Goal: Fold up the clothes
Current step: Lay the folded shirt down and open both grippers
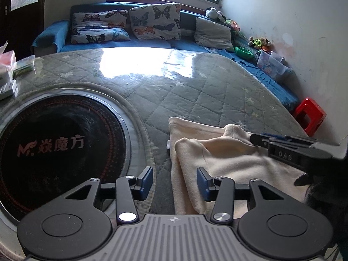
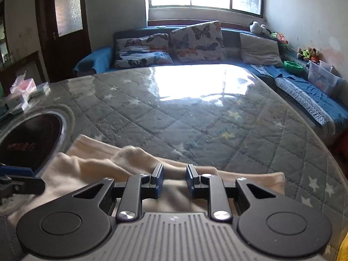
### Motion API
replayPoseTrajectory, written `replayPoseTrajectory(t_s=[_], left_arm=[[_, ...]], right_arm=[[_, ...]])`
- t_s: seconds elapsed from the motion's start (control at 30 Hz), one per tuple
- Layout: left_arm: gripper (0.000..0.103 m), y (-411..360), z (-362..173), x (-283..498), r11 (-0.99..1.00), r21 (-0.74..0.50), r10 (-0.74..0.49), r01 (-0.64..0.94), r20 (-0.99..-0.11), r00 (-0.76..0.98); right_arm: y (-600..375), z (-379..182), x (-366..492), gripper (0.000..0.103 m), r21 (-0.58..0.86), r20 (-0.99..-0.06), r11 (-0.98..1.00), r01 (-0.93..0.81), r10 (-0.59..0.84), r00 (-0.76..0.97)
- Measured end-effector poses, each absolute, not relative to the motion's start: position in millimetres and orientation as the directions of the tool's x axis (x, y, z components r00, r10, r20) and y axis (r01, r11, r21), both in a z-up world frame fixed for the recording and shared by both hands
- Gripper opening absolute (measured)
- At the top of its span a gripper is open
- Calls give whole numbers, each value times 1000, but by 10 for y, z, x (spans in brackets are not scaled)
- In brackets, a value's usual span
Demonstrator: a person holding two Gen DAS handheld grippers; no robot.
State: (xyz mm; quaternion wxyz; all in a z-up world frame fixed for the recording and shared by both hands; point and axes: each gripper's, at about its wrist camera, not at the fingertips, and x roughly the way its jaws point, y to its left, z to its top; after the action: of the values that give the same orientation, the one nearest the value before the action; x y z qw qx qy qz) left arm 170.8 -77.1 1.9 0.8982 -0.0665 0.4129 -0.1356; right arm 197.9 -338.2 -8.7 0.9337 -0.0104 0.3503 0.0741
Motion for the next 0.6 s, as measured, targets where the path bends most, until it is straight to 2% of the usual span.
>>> replayPoseTrajectory(t_s=[0.13, 0.33, 0.5, 0.57, 0.6], left_arm=[[48, -775, 7, 1734, 955, -232, -296, 185, -729, 616], [48, -798, 0, 1722, 956, -221, -293, 192, -735, 612], [52, -761, 26, 1693, 956, -219, -294, 197, -731, 616], [55, -748, 37, 1673, 956, -216, -293, 198, -729, 619], [56, -739, 40, 1659, 956, -216, -292, 198, -728, 620]], right_arm=[[-3265, -34, 1994, 23, 61, -651, 976, -209, 198, 733], [-3064, -122, 2092, 23, 17, -667, 973, -232, 184, 722], [-3072, -23, 2021, 34, 8, -656, 973, -233, 181, 733], [-3103, 20, 1954, 44, 14, -650, 972, -234, 187, 737], [-3112, 38, 1907, 46, 16, -647, 972, -235, 189, 739]])
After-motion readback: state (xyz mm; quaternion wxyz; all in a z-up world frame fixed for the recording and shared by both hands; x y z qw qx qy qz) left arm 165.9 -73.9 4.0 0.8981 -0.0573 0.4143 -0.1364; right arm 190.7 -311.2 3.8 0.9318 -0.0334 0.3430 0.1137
